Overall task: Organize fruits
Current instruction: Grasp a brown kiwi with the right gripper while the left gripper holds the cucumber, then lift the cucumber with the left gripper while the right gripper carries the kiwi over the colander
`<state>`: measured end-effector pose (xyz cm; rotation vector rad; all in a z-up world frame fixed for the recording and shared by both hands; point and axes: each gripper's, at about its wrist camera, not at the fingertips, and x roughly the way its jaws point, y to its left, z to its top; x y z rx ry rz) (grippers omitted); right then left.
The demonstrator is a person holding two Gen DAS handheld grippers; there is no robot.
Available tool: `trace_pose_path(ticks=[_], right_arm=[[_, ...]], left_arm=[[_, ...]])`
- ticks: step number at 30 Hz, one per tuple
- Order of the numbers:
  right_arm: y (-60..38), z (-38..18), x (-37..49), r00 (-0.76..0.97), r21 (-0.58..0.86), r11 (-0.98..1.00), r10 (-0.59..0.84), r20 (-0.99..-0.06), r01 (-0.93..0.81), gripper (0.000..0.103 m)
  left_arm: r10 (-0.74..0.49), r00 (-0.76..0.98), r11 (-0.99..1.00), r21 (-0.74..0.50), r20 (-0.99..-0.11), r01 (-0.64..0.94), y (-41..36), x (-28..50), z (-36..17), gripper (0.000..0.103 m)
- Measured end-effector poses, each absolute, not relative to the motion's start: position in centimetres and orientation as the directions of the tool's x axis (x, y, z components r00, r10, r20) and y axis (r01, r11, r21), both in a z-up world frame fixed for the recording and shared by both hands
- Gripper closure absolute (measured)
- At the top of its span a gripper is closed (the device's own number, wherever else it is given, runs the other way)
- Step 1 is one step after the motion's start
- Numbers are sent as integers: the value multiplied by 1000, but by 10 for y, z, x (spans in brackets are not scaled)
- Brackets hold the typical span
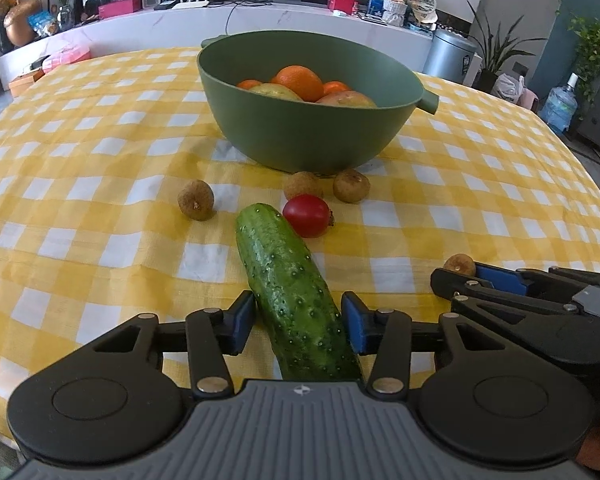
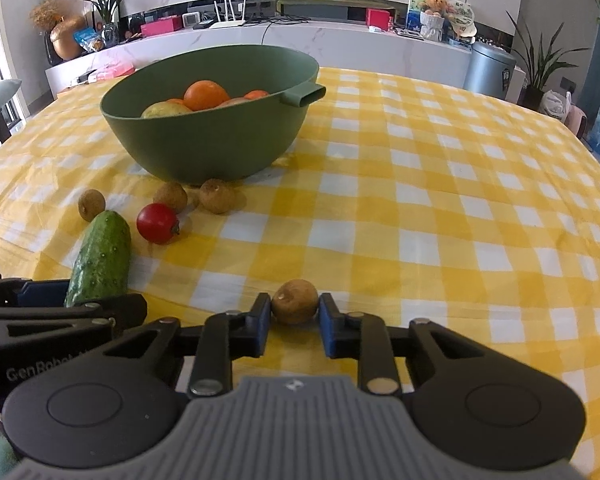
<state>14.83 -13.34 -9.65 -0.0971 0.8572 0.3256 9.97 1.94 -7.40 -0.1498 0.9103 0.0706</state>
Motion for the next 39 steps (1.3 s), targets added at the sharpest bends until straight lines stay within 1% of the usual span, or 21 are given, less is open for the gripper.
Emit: trace_pose_path(ticks=[5, 10, 12, 15, 18, 19, 22, 23, 34, 39], right_arm=[[-134, -94, 146, 611, 66, 942, 267, -746, -330, 81], [-131, -94, 145, 606, 67, 937, 275, -746, -342, 81], [-131, -94, 146, 607, 72, 938, 276, -746, -338, 81], [-132, -94, 146, 605, 74, 938, 277, -746, -338, 81], [-131, -95, 147, 603, 76, 938, 278, -748, -338, 81], [-131, -95, 147, 602, 76, 938, 278, -748, -338, 81], [-131, -96, 148, 600, 77, 937, 279, -750, -341, 81], [-130, -96, 147, 599, 75, 937, 279, -750, -342, 81], [-130, -96, 147, 597, 79, 935, 284, -750, -346, 81], [-130, -96, 147, 596, 79, 934, 286, -750, -348, 81]], left_arm=[[-25, 606, 990, -105, -795, -97, 21, 98, -69, 53], [-57, 582, 972, -178, -811, -152, 38, 99, -70, 53], [-59, 585, 970, -184, -809, -156, 38, 100, -72, 52], [-42, 591, 975, -162, -806, -151, 34, 100, -73, 52], [-25, 599, 978, -142, -800, -150, 30, 99, -74, 48], [-16, 604, 980, -132, -797, -148, 29, 99, -75, 46], [2, 616, 985, -105, -787, -138, 26, 99, -76, 45], [9, 620, 986, -97, -785, -137, 25, 98, -76, 47], [30, 637, 990, -67, -770, -127, 18, 96, -77, 50], [10, 636, 987, -96, -772, -131, 22, 95, -76, 53]])
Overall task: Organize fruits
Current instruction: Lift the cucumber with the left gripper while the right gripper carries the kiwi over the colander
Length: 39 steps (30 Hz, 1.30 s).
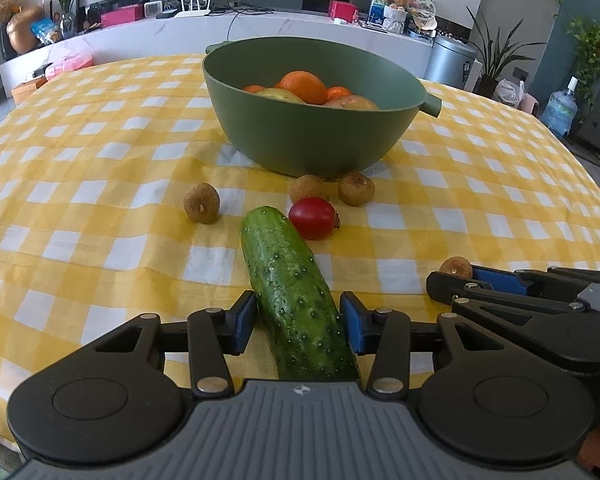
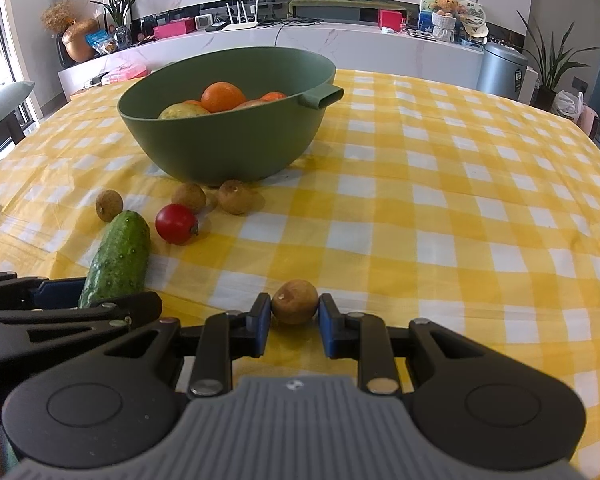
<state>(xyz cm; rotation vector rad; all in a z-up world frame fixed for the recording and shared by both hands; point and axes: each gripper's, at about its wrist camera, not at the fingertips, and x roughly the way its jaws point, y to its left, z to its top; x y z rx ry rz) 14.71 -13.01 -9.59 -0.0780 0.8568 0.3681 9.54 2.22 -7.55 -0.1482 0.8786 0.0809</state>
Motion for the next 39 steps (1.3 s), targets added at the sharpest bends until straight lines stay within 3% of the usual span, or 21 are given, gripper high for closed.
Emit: trace_pose_path(ticks=[13, 27, 39], right_arm=[[-134, -90, 145, 618, 116, 929, 324, -717, -352, 81], [-131, -84, 139, 645, 88, 925, 324, -692, -369, 81], [-135, -23, 145, 724, 132, 888, 438, -533, -440, 81]], left_arm=[[-36, 668, 977, -167, -743, -133, 31, 93, -56, 60], [-70, 762, 963, -243, -644, -117, 44, 93, -13, 61], [-138, 811, 938, -338, -569, -78, 72, 130, 42, 61]])
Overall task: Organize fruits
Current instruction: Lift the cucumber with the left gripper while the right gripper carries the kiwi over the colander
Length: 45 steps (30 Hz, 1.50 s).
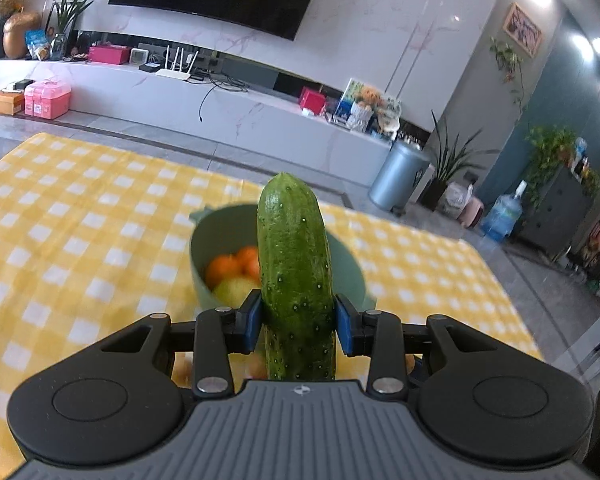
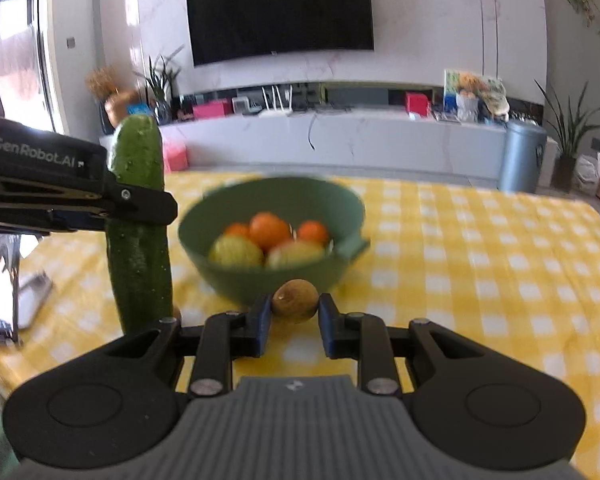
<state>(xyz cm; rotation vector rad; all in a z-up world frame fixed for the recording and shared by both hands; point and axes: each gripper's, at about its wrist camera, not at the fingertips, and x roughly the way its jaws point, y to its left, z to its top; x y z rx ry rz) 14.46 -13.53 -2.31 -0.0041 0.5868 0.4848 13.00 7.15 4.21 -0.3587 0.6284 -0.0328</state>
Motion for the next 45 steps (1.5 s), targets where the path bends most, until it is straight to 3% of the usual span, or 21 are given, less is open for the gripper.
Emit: trace_pose_path(ticks=[9, 18, 34, 45], right_arm=[[-122, 14, 197, 724, 132, 855, 498, -476, -502, 81], [-99, -3, 244, 677, 68, 835, 488, -551, -547, 81], [-95, -34, 293, 596, 68, 818, 470, -651, -572, 81], [-85, -40, 313, 550, 117, 811, 487, -678, -574, 81]], left_arm=[[-191, 813, 893, -441, -549, -88, 92, 188, 51, 61], [-212, 768, 829, -528, -605, -186, 109, 228, 7, 61], [-253, 671, 804, -537, -697, -254, 125, 246, -23, 61], [-208, 647, 851, -462, -734, -250, 122, 252, -19, 55]])
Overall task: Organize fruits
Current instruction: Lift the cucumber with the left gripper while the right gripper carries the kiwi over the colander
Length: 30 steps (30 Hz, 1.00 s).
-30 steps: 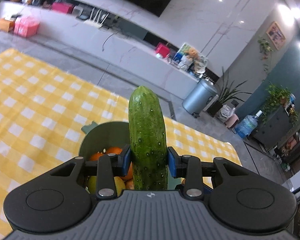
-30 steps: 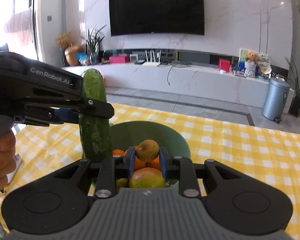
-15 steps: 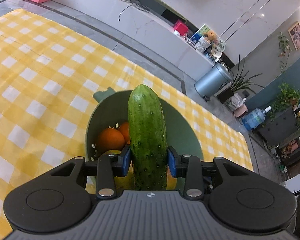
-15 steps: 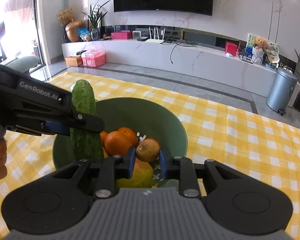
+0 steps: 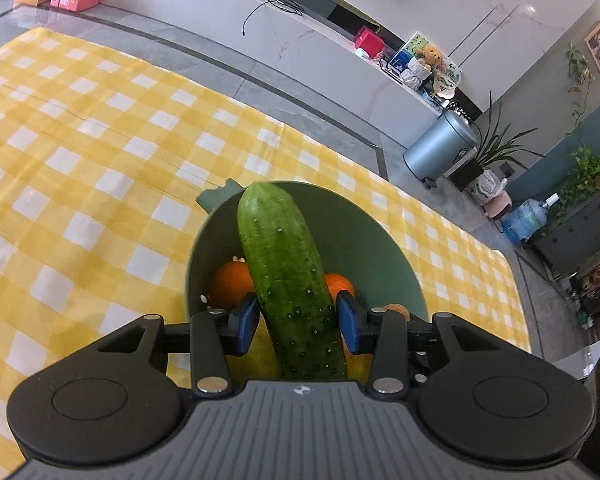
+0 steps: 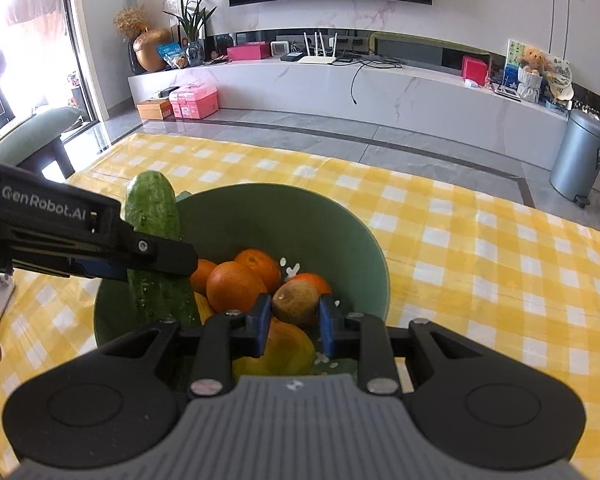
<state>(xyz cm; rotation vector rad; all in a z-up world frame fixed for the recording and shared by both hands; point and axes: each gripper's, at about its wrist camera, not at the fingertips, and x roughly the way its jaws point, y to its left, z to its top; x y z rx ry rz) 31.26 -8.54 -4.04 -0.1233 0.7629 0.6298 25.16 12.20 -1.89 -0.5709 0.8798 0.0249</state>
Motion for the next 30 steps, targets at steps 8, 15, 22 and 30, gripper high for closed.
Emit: trace_pose_path(ticks=[8, 15, 22, 30], right_arm=[[-82, -43, 315, 528, 132, 804, 494, -690, -580, 81], [-80, -43, 324, 494, 201, 802, 520, -697, -562, 81], [-76, -48, 335, 473, 225, 812, 512, -717, -538, 81], [-77, -55, 343, 443, 269, 819, 516, -733, -507, 81]], left_arm=[[-153, 647, 884, -396, -747, -248, 123, 252, -16, 45], [-78, 649, 960, -232, -757, -156, 109, 246, 0, 40], [-121, 687, 969, -235, -717, -74, 107, 240, 4, 70], [-216, 676, 939, -339, -704, -52, 117, 258, -7, 77]])
